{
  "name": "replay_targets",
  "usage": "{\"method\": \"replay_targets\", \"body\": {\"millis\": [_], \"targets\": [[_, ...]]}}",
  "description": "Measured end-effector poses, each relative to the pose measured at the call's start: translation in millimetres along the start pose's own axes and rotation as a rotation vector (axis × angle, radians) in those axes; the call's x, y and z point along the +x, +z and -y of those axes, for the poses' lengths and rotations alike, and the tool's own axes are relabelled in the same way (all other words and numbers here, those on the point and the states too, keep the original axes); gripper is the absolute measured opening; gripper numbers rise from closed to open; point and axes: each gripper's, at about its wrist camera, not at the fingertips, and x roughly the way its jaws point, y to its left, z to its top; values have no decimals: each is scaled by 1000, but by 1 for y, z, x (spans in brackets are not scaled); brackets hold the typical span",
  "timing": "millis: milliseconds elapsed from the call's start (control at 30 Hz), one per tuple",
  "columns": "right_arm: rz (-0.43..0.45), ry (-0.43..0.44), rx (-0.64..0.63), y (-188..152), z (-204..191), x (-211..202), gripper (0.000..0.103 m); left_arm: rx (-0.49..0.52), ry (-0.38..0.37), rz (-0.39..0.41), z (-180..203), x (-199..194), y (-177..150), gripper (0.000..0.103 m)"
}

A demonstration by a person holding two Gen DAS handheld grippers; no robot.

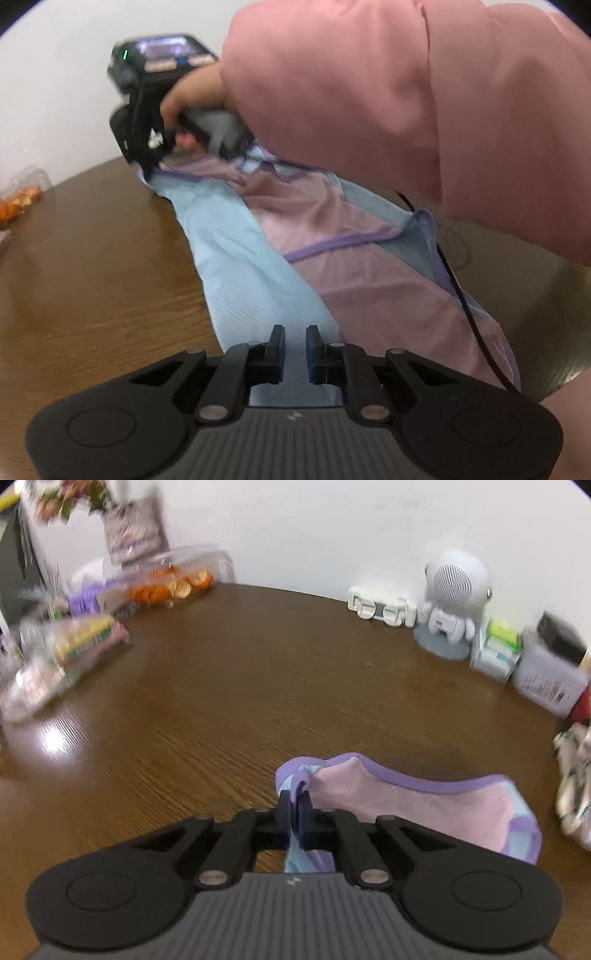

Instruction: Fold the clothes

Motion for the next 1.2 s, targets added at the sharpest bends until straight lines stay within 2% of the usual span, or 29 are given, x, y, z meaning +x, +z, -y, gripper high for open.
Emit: {"method": "replay_targets", "body": {"millis": [133, 300, 433, 567, 600, 700, 800, 867, 933, 1033, 1200], "targets": [[21, 60, 122, 8, 44, -12, 3, 1, -16, 2, 1, 4, -3, 10], [23, 125, 248, 2, 91, -10, 3, 4, -14, 8, 4, 2, -3, 9], [15, 179, 318, -10, 109, -1, 3, -4, -10, 11, 5, 0, -4, 9], [8, 160, 333, -20, 120, 9, 7, 0, -2, 9, 8, 3, -3, 9], [13, 162, 335, -21, 121, 11, 12, 0, 0, 9, 8, 2, -3, 9], [44, 173, 345, -23, 123, 2, 42, 2, -2, 10, 11, 2, -2, 10], [82, 172, 359, -23, 126, -16, 44, 0, -11, 47, 12, -7, -1, 11], [97, 168, 357, -24, 128, -36, 49, -8, -15, 82, 11, -21, 0, 16], [114, 168, 327, -30, 125, -61, 59, -18, -1, 98, 9, -33, -1, 36], [114, 165, 258, -45, 117, -102, 66, -14, 28, 94, 10, -48, -8, 37], [46, 172, 127, -87, 86, -147, 67, 16, 27, 60, 28, -48, -16, 37]]}}
